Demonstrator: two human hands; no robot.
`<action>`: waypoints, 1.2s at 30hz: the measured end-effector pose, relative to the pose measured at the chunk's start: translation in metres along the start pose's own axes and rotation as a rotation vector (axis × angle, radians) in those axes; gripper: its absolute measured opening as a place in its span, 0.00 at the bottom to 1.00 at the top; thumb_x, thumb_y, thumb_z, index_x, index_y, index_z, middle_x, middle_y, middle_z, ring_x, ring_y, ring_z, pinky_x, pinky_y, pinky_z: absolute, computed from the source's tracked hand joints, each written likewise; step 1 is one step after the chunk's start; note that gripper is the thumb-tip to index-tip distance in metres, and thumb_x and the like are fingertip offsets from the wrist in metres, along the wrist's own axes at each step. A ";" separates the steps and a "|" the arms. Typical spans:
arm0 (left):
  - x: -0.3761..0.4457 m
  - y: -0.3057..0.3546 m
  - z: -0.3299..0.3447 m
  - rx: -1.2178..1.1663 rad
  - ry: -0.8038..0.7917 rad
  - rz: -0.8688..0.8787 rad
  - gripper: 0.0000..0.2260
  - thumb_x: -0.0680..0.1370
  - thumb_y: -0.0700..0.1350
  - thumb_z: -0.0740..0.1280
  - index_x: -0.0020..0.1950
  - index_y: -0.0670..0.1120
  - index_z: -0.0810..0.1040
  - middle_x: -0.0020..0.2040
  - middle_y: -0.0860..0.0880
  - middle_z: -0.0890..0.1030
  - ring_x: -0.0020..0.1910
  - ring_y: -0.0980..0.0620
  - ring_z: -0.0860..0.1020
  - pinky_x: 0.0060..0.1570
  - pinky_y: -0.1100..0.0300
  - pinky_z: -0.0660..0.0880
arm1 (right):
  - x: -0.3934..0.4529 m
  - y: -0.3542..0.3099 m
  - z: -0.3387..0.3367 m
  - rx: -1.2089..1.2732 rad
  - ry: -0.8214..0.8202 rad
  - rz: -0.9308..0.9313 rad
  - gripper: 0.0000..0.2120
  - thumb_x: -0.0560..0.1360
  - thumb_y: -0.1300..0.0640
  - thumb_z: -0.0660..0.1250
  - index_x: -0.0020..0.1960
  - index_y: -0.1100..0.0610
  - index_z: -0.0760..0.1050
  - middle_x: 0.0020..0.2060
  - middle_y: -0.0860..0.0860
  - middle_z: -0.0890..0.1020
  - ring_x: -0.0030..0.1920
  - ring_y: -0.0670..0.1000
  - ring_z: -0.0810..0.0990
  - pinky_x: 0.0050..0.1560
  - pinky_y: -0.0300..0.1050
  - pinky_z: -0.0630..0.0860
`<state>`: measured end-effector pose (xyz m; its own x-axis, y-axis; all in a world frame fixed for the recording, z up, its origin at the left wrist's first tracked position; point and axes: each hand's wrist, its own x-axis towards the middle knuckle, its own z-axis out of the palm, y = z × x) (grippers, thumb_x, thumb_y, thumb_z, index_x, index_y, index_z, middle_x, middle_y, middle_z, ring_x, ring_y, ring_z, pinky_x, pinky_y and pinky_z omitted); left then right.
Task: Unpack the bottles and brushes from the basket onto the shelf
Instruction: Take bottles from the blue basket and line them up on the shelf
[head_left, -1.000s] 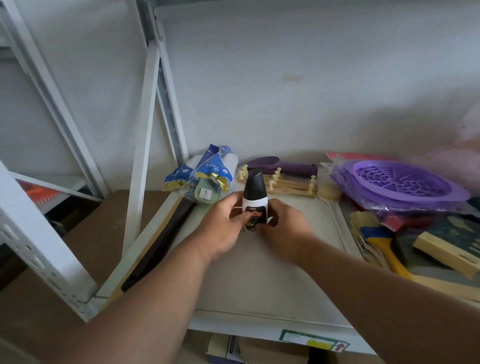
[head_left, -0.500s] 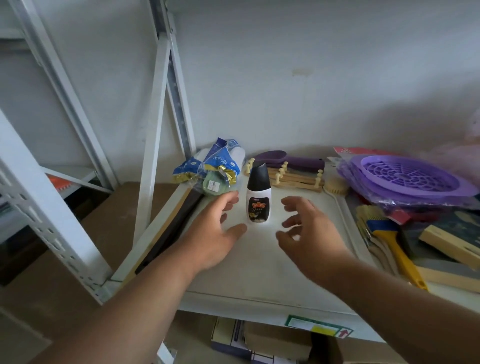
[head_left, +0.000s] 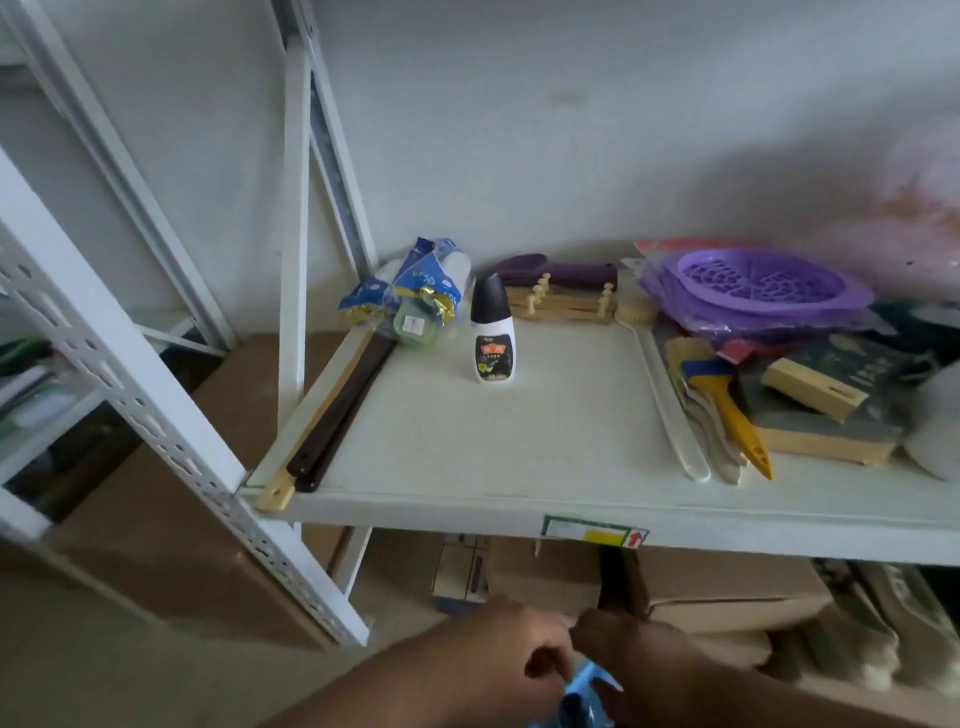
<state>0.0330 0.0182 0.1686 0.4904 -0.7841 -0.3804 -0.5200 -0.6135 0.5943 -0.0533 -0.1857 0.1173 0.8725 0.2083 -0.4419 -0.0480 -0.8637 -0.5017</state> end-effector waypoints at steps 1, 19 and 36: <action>0.008 -0.009 0.013 -0.033 -0.039 -0.063 0.12 0.82 0.49 0.68 0.65 0.52 0.84 0.62 0.48 0.87 0.61 0.47 0.85 0.62 0.56 0.80 | 0.001 0.008 0.004 -0.041 0.027 0.000 0.22 0.82 0.50 0.64 0.76 0.46 0.68 0.72 0.49 0.73 0.69 0.53 0.77 0.67 0.47 0.75; 0.084 -0.086 0.188 0.001 -0.008 -0.262 0.32 0.79 0.43 0.74 0.82 0.52 0.69 0.76 0.46 0.73 0.74 0.42 0.76 0.75 0.46 0.74 | 0.036 0.081 0.094 0.064 0.008 0.242 0.33 0.76 0.45 0.70 0.78 0.47 0.67 0.73 0.49 0.75 0.68 0.52 0.78 0.63 0.44 0.74; 0.090 -0.064 0.159 0.016 0.151 -0.269 0.07 0.79 0.38 0.69 0.55 0.48 0.80 0.50 0.46 0.84 0.50 0.44 0.82 0.45 0.53 0.74 | 0.046 0.084 0.101 0.130 0.070 0.259 0.32 0.75 0.49 0.74 0.77 0.48 0.68 0.71 0.49 0.77 0.67 0.53 0.79 0.64 0.45 0.76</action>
<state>-0.0006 -0.0276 -0.0164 0.7098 -0.5711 -0.4124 -0.3676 -0.7997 0.4747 -0.0665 -0.2024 -0.0198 0.8543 -0.0472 -0.5176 -0.3310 -0.8171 -0.4720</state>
